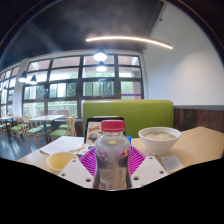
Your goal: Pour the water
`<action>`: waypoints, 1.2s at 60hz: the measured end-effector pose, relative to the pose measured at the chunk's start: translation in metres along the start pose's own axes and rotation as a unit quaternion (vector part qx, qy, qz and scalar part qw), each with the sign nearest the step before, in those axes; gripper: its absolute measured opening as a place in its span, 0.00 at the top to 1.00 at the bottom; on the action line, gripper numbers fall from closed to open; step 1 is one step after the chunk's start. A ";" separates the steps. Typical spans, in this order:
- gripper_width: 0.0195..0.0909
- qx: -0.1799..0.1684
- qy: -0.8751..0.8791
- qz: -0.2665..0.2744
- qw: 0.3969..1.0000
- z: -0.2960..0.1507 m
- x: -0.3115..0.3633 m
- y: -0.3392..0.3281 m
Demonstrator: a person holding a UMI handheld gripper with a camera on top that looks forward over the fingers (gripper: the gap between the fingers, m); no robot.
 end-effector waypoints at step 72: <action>0.12 0.036 0.028 0.041 0.998 -0.080 0.047 -0.335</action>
Point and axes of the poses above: the point between the fingertips, and its own axes, seen from behind it with the camera up: x to the left, z down, y forward, the way the camera looks, the point moved 4 cm from there along -y, backward, against the way the camera looks, and after that the axes turned 6 degrees about -x, right-handed, at the moved point
